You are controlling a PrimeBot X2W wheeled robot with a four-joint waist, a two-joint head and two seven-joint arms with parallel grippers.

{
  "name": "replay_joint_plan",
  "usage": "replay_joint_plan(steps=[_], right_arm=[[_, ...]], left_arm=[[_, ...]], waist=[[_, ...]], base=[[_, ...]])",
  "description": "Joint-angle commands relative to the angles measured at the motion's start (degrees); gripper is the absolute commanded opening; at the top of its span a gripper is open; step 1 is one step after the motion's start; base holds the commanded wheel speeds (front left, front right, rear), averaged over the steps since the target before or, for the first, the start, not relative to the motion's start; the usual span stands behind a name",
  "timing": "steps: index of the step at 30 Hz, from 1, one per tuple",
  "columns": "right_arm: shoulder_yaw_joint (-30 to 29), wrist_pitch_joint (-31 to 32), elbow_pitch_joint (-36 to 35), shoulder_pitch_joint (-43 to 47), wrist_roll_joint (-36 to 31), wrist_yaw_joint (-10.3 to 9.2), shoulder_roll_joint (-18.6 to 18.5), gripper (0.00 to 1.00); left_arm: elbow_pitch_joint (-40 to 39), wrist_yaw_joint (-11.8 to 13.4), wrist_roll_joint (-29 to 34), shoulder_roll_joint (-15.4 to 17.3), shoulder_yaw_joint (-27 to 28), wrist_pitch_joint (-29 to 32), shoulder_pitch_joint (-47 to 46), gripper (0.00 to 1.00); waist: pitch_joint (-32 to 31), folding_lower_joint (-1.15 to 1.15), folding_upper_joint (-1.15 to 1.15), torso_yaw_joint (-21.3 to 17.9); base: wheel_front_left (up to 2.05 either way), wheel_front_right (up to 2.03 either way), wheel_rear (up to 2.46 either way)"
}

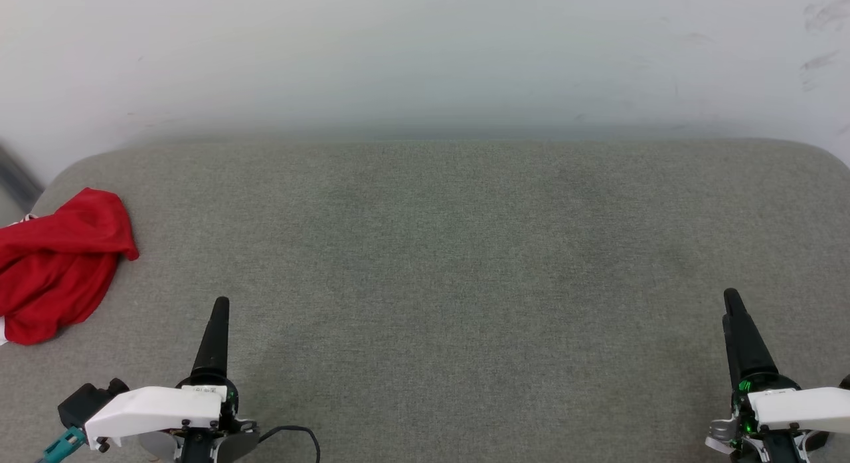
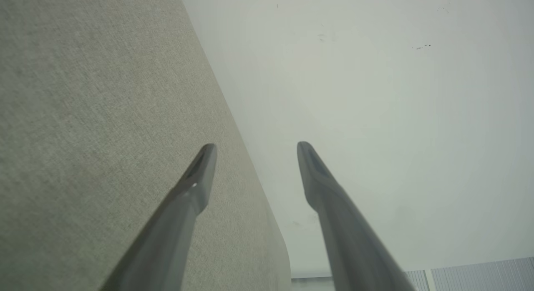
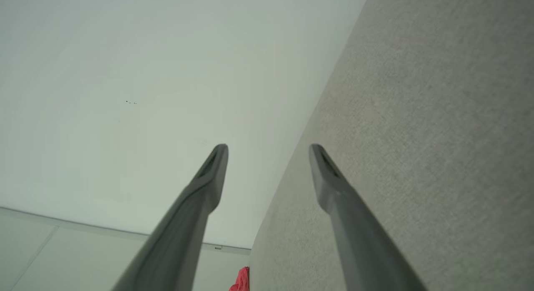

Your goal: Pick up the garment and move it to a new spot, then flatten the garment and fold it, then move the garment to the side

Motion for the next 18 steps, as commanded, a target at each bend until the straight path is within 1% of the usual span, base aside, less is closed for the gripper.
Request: replay_joint_plan(steps=[1, 12, 13, 18], right_arm=[[-0.25, -0.62, -1.88, -0.39, -3.09, 0.01, -0.10, 1.00], [1.04, -3.14, -5.91, 0.81, -18.62, 0.01, -0.10, 1.00], [1.04, -3.14, -5.91, 0.81, -18.62, 0.01, -0.10, 1.00], [1.71, -4.17, -6.79, 1.56, -24.58, 0.01, -0.10, 1.00]], left_arm=[[-1.72, 0.69, 2.82, 0.14, -0.21, -0.67, -0.34, 1.00], [-4.08, 4.23, 17.84, 0.17, -2.70, -3.17, 0.32, 1.00], [-4.08, 4.23, 17.84, 0.17, -2.70, -3.17, 0.32, 1.00], [-4.87, 5.36, 23.17, 0.18, -3.80, -4.21, 0.81, 1.00]], waist=[[0.02, 0.00, 0.00, -0.01], [0.14, 0.00, 0.00, -0.07], [0.14, 0.00, 0.00, -0.07], [0.15, 0.00, 0.00, -0.14]], base=[[0.00, 0.00, 0.00], [0.00, 0.00, 0.00], [0.00, 0.00, 0.00], [0.00, 0.00, 0.00]])
